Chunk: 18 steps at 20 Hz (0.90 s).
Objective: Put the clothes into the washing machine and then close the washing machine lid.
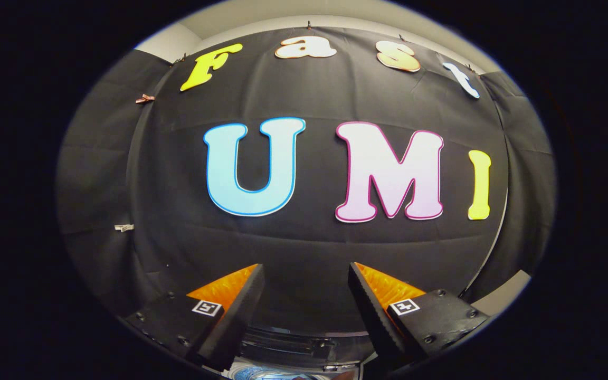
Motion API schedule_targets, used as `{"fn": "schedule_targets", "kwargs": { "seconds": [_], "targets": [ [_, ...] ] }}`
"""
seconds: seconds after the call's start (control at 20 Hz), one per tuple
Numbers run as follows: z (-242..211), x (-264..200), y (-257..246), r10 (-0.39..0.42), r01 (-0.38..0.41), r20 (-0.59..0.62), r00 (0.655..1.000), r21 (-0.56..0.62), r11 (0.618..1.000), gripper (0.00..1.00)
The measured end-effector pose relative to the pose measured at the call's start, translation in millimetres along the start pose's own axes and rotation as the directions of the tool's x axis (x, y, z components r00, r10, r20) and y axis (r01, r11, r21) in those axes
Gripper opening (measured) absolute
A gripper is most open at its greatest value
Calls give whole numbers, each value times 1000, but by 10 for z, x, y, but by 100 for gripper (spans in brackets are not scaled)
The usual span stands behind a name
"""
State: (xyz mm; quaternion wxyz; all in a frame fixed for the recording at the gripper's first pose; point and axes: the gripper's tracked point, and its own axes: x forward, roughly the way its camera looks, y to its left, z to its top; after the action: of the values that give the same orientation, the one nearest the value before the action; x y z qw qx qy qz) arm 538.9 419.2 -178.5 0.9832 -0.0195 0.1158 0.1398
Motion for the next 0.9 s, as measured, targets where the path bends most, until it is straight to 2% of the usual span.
{"fn": "schedule_targets", "kwargs": {
  "seconds": [0.2, 0.4, 0.5, 0.7, 0.9],
  "targets": [
    [-572, 255, 121, 3, -5, -146, 989, -15, 1000, 100],
    [-1120, 306, 235, 40, -29, -278, 960, 41, 999, 100],
    [-1118, 316, 232, 46, -20, -264, 963, 99, 995, 100],
    [-1104, 257, 253, 56, -35, -279, 959, 81, 996, 100],
    [-1042, 263, 251, 62, -47, -207, 976, 74, 996, 100]
  ]
}}
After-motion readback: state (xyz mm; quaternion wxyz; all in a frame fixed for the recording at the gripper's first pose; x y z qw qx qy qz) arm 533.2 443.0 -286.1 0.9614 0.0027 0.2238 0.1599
